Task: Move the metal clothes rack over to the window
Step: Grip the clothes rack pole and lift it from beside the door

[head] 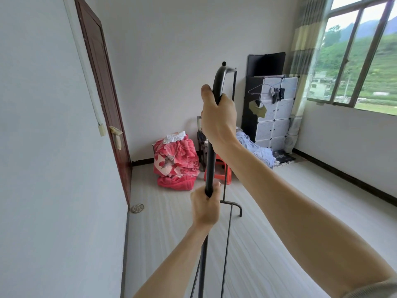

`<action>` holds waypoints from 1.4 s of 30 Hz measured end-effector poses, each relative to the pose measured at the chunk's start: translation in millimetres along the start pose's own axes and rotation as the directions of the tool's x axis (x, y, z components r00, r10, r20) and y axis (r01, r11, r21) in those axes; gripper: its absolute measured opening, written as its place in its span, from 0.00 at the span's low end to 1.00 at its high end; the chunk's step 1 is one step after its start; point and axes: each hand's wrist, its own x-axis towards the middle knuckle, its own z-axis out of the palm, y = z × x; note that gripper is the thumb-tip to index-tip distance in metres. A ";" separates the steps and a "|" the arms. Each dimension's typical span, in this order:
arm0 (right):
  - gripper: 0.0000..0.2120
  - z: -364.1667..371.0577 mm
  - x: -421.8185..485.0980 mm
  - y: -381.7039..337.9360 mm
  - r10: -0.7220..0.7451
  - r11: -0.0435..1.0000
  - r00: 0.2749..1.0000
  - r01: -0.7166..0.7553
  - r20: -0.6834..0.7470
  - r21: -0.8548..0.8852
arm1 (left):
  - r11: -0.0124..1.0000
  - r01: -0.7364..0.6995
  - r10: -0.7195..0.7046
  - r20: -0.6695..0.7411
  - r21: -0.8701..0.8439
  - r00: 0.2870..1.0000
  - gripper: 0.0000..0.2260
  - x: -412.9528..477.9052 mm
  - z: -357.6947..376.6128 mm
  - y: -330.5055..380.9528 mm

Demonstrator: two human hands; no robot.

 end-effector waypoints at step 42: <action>0.16 -56.5 85.2 116.4 -0.100 0.995 0.994 0.099 -0.035 -0.023 | 0.980 -0.102 0.027 0.393 0.172 0.919 0.12 44.5 75.8 -78.6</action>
